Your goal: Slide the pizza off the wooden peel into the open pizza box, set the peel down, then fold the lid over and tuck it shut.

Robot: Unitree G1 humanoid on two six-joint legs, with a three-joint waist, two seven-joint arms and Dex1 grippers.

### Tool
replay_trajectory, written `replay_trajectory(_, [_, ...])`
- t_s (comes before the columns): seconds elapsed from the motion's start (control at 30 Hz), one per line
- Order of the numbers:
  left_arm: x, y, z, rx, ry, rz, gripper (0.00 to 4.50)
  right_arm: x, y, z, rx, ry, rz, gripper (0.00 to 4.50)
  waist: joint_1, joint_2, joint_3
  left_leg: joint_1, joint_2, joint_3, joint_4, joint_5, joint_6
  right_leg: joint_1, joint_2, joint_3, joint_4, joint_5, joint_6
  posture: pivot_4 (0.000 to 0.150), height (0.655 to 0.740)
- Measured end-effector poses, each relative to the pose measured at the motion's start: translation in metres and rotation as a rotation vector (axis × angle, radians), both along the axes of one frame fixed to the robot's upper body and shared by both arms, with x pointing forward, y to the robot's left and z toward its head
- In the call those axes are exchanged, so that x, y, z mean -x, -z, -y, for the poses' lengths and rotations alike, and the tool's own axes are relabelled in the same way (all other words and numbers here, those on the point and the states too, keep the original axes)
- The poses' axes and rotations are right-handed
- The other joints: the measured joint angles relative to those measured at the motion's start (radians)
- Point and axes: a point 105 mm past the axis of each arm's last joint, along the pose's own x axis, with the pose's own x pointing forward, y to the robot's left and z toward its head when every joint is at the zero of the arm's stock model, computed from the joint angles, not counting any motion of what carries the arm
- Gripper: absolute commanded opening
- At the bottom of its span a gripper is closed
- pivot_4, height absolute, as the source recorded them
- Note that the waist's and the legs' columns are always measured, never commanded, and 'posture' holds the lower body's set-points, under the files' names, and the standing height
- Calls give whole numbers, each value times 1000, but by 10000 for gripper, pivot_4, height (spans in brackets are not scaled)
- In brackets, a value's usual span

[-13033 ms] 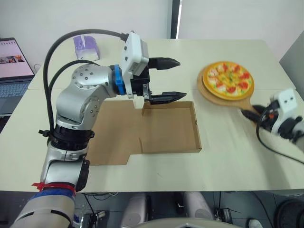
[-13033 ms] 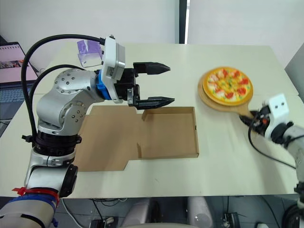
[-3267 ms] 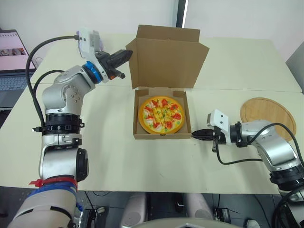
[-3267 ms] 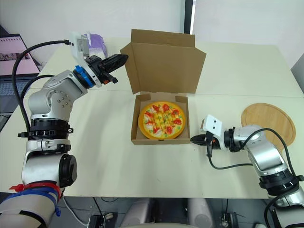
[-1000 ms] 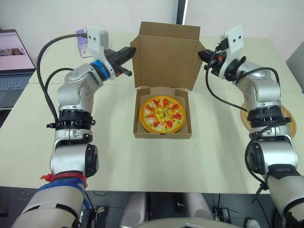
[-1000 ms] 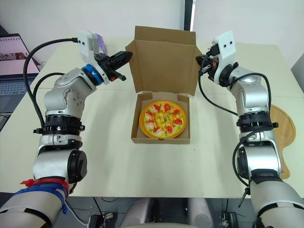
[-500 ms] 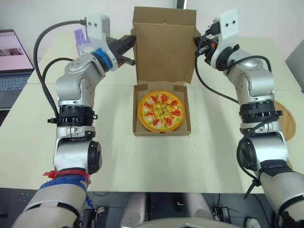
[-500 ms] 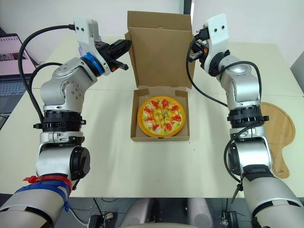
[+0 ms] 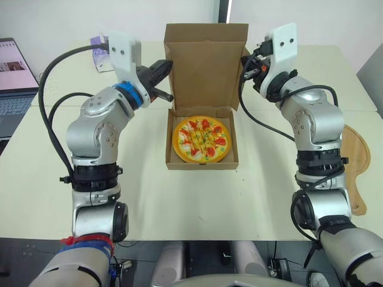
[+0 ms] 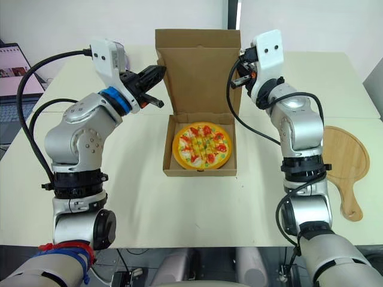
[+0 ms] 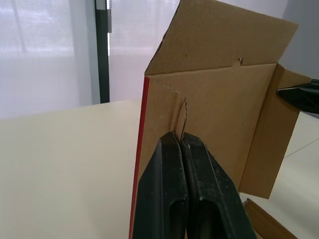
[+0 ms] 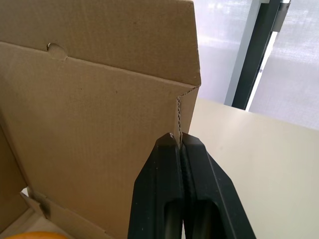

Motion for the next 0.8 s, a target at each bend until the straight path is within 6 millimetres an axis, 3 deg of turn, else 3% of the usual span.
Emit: replay_trajectory(0.8, [43,29,-17,-79,-220,153,0,47,16,-33,-97,-24,-6,592,0,0,-2,1,0,0,0,0,0,1,0,0,0,0,0,1500,7400])
